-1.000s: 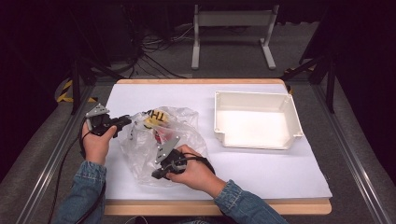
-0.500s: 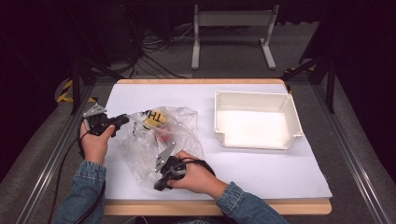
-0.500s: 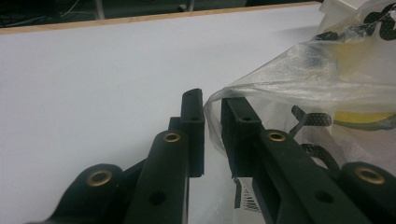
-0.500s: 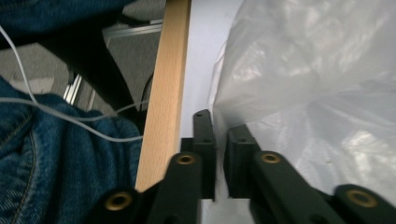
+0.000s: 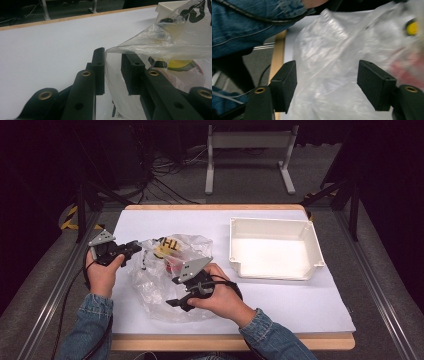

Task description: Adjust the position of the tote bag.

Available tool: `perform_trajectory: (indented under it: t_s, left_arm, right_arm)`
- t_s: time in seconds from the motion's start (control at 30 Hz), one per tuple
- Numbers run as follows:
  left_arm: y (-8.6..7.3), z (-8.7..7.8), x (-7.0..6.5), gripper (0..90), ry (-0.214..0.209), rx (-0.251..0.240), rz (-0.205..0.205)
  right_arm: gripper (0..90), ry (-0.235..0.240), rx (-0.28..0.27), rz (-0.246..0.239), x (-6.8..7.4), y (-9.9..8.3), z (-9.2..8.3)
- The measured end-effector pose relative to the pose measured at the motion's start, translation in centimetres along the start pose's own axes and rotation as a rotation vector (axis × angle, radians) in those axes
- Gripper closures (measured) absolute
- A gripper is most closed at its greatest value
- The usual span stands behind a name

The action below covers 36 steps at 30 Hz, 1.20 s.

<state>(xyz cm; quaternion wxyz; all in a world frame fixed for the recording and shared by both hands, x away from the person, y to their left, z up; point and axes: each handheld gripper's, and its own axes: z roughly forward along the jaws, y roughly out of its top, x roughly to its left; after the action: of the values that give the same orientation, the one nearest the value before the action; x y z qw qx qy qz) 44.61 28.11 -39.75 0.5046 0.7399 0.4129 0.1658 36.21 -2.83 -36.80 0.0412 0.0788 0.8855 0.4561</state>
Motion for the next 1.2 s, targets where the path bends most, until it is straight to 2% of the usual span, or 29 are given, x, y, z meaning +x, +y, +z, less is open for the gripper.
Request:
perform_trajectory:
  t_s: [0.07, 0.13, 0.2, 0.27, 0.33, 0.37, 0.4, 0.5, 0.53, 0.57, 0.63, 0.73, 0.9, 0.97, 1.03, 1.13, 1.2]
  left_arm:
    - [0.1, 0.0, -0.2, 73.7, -0.002, -0.006, 0.005]
    - [0.2, -0.1, -0.4, 74.2, -0.008, -0.006, 0.014]
    - [0.4, -0.1, -0.6, 74.8, -0.012, -0.011, 0.025]
    - [0.5, -0.2, -0.8, 75.1, -0.016, -0.019, 0.03]
    - [0.6, -0.3, -0.9, 75.4, -0.017, -0.022, 0.035]
    - [0.7, -0.4, -1.0, 75.7, -0.018, -0.027, 0.038]
    - [0.7, -0.4, -1.0, 75.8, -0.018, -0.027, 0.038]
    - [0.9, -0.5, -1.1, 76.2, -0.02, -0.033, 0.043]
    - [0.9, -0.5, -1.1, 76.2, -0.02, -0.033, 0.043]
    - [0.9, -0.6, -1.2, 76.2, -0.023, -0.033, 0.041]
    - [1.0, -0.6, -1.3, 76.0, -0.026, -0.033, 0.045]
    - [1.1, -0.6, -1.5, 75.5, -0.031, -0.037, 0.051]
    - [1.2, -0.7, -1.8, 74.7, -0.037, -0.041, 0.057]
    - [1.2, -0.7, -1.9, 68.9, -0.039, -0.04, 0.054]
    - [1.3, -0.7, -2.1, 58.3, -0.044, -0.037, 0.047]
    - [2.0, -1.3, -2.8, 35.4, -0.057, -0.037, 0.078]
    - [2.6, -2.3, -3.6, 23.9, -0.061, -0.064, 0.085]
  right_arm:
    - [32.6, -0.03, -0.015, 0.001, -0.3, 0.3, -0.5]
    - [42.8, -0.037, -0.03, 0.007, -0.6, 0.5, -0.8]
    - [57.5, -0.041, -0.023, 0.005, -1.0, 0.6, -0.7]
    - [64.6, -0.05, -0.009, 0.014, -1.6, 0.6, -0.4]
    - [66.8, -0.064, -0.003, 0.018, -1.9, 0.6, -0.2]
    - [69.3, -0.095, 0.0, 0.036, -2.7, 0.5, 0.1]
    - [69.3, -0.095, 0.0, 0.036, -2.7, 0.5, 0.1]
    - [74.4, -0.146, -0.022, 0.077, -4.2, 0.2, 0.0]
    - [74.4, -0.146, -0.022, 0.077, -4.2, 0.2, 0.0]
    - [77.7, -0.176, -0.026, 0.095, -4.9, 0.1, -0.2]
    - [78.9, -0.187, -0.027, 0.104, -5.2, 0.1, -0.3]
    - [87.9, -0.225, -0.019, 0.131, -6.1, -0.1, -0.5]
    - [89.1, -0.275, 0.002, 0.154, -7.5, -0.4, -0.5]
    - [88.2, -0.306, 0.008, 0.162, -8.0, -0.5, -0.4]
    - [88.2, -0.325, 0.006, 0.174, -8.4, -0.6, -0.4]
    - [89.2, -0.341, 0.004, 0.198, -8.9, -0.8, -0.3]
    - [89.1, -0.34, 0.003, 0.208, -9.2, -1.0, -0.3]
